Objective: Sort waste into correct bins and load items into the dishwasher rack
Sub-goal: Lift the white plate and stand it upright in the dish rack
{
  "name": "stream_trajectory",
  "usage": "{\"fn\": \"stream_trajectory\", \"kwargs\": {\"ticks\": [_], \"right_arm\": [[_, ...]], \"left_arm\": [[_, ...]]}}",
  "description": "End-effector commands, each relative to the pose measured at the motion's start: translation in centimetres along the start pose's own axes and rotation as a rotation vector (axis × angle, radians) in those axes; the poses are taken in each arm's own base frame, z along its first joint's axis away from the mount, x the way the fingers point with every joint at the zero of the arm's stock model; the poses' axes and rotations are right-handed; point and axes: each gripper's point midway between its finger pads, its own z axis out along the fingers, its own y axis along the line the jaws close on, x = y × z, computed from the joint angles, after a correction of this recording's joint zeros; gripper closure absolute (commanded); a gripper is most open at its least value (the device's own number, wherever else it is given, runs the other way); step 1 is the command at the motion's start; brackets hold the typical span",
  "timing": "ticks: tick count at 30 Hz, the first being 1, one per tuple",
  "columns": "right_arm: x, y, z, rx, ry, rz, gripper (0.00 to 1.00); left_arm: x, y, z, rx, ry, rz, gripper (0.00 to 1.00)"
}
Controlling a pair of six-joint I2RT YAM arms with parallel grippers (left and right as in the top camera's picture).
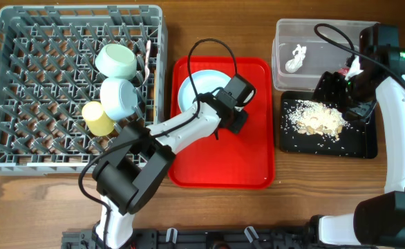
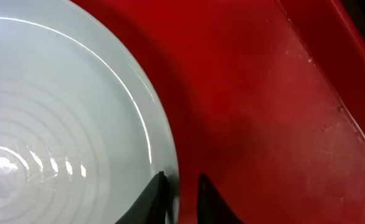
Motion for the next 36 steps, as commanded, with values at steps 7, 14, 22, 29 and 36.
{"fn": "stream_trajectory", "kwargs": {"ticks": [7, 14, 22, 29, 36], "right_arm": [[0.1, 0.5, -0.8, -0.024, -0.023, -0.023, 0.14], [0.1, 0.4, -0.8, -0.024, -0.022, -0.023, 0.14], [0.3, 0.4, -0.8, -0.022, -0.016, -0.023, 0.14], [0.3, 0.4, -0.8, -0.021, -0.016, -0.023, 0.14], [0.3, 0.4, -0.8, -0.020, -0.013, -0.023, 0.14]], "left_arm": [[1.4, -0.3, 1.1, 0.003, 0.050, 0.011, 0.80], [1.9, -0.2, 1.7, 0.000, 0.068, 0.011, 0.96], [-5.5, -0.9, -6.2, 0.025, -0.169, 0.009, 0.96], [-12.0, 5.8, -21.5, 0.032, -0.545, -0.178, 0.96], [-12.6, 12.7, -28.9, 0.386, -0.709, -0.391, 0.96]]}}
